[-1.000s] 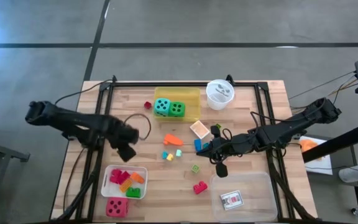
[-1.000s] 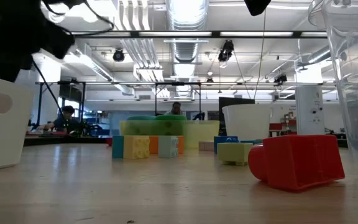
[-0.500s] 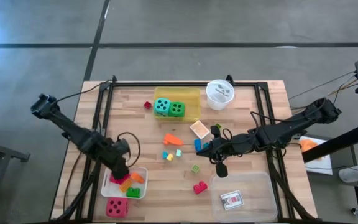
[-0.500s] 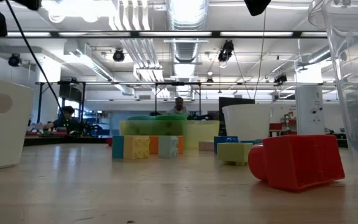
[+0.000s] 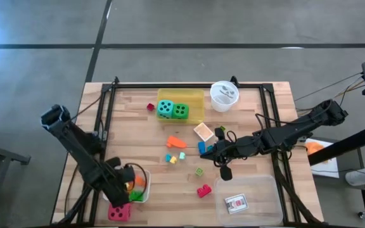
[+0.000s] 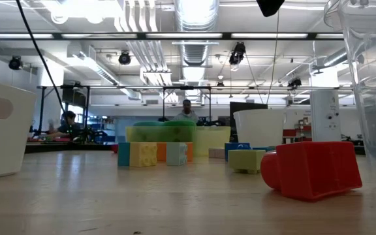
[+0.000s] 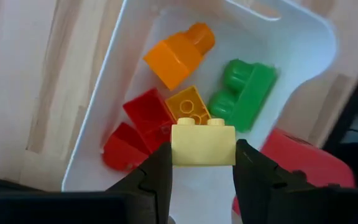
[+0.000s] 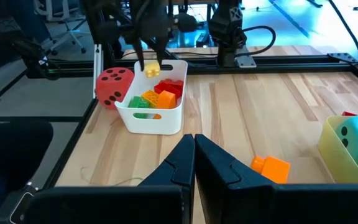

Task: Pick & Place Toys
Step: Put the top yellow game piece into the white bin

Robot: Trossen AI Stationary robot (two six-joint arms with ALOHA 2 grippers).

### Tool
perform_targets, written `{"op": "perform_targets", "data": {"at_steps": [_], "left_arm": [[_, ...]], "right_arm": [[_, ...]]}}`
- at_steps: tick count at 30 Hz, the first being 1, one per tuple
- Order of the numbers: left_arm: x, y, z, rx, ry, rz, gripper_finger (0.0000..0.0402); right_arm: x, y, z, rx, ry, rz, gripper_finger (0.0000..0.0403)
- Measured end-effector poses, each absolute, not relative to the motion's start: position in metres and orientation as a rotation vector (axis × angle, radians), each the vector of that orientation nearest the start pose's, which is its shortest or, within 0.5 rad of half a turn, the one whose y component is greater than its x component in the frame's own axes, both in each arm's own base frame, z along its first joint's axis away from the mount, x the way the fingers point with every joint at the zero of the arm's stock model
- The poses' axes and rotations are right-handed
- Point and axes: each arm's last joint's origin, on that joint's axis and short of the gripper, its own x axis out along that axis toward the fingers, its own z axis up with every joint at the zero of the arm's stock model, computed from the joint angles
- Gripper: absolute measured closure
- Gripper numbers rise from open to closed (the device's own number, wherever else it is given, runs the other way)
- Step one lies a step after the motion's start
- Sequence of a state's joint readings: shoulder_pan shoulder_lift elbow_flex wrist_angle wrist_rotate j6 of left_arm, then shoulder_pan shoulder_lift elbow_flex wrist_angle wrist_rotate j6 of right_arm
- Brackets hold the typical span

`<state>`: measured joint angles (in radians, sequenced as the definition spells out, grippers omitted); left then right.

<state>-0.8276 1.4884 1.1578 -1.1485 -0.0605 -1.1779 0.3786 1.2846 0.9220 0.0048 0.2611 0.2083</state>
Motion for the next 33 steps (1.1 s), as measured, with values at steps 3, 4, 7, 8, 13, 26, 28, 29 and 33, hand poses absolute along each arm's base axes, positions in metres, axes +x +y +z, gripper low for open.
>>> {"op": "perform_targets", "data": {"at_steps": [3, 4, 7, 8, 13, 26, 28, 29, 33], "left_arm": [[0.18, -0.194, 0.236, -0.272, 1.481, 0.27, 0.0284], [0.182, -0.196, 0.231, -0.261, 1.49, 0.282, 0.0284], [0.186, -0.202, 0.218, -0.236, 1.518, 0.306, 0.0284], [0.187, -0.203, 0.214, -0.227, 1.528, 0.315, 0.0284], [0.191, -0.207, 0.199, -0.191, 1.563, 0.352, 0.0284], [0.194, -0.209, 0.195, -0.22, 1.555, 0.369, 0.0281], [0.194, -0.209, 0.196, -0.223, 1.555, 0.366, 0.027], [0.194, -0.209, 0.196, -0.224, 1.556, 0.366, 0.0266], [0.195, -0.21, 0.195, -0.233, 1.551, 0.363, 0.0259]], "right_arm": [[0.268, 0.099, 0.293, 0.094, 0.35, 0.08, 0.0394], [0.268, 0.099, 0.292, 0.093, 0.35, 0.08, 0.0394], [0.268, 0.099, 0.292, 0.094, 0.35, 0.08, 0.0394], [0.268, 0.099, 0.293, 0.094, 0.35, 0.08, 0.0394], [0.268, 0.099, 0.292, 0.093, 0.35, 0.081, 0.0394], [0.268, 0.099, 0.292, 0.094, 0.35, 0.081, 0.0394], [0.268, 0.099, 0.293, 0.093, 0.35, 0.081, 0.0394], [0.268, 0.099, 0.292, 0.093, 0.35, 0.081, 0.0394], [0.268, 0.099, 0.292, 0.093, 0.35, 0.081, 0.0394]]}}
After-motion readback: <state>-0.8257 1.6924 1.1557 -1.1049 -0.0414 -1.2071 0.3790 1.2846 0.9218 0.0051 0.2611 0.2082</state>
